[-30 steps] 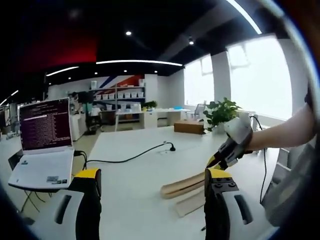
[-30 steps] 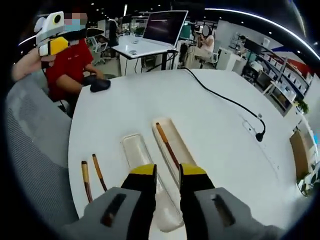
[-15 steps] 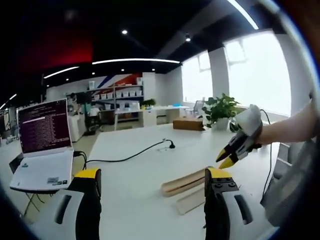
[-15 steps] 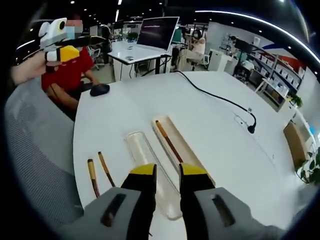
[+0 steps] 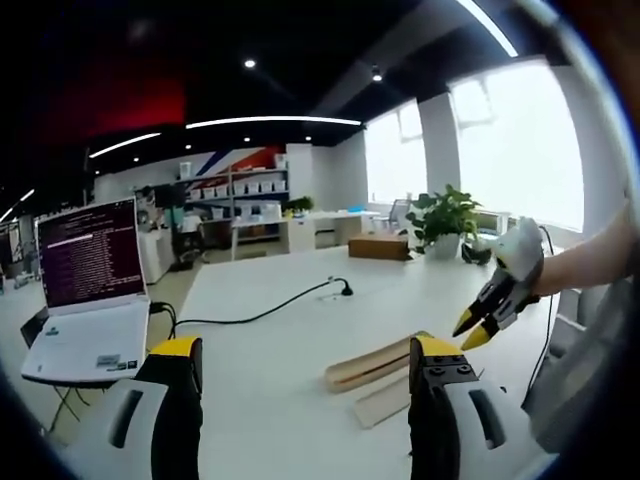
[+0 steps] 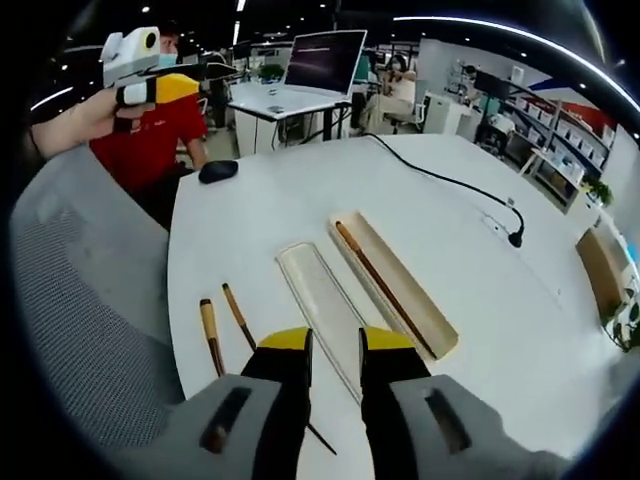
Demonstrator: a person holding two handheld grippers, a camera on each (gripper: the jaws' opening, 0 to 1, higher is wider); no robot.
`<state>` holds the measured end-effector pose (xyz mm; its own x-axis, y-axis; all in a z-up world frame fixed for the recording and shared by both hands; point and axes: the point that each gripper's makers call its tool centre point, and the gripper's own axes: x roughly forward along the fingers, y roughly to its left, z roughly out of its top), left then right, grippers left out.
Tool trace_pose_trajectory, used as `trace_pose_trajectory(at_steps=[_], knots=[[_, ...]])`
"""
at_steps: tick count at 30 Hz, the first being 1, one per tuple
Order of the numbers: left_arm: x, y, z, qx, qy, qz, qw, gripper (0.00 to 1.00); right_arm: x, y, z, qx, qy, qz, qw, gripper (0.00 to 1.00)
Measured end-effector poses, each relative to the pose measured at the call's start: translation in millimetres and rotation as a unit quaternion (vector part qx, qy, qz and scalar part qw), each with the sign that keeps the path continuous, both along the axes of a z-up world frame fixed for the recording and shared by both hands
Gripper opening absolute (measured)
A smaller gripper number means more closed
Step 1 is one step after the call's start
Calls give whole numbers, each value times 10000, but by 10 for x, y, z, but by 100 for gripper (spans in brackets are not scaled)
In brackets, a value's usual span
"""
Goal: Arrange the utensils inside the cutlery case until each visible utensil rests in its matching compartment.
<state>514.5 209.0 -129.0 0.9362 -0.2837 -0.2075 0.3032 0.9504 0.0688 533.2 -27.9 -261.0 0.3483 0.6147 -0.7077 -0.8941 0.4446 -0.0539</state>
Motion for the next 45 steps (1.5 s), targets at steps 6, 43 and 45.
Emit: trace_pose_trajectory(at_steps=[6, 43, 45], knots=[[-5, 1, -3, -45, 14, -10, 10000, 88, -23, -21, 61, 110, 71, -3, 9999, 16], [-16, 16, 152, -269, -227, -13, 9994, 88, -580, 105, -485, -719, 698, 1322, 9861, 16], [-17, 19, 155, -275, -229, -6, 9994, 88, -587, 107, -494, -726, 722, 1367, 9853, 16]])
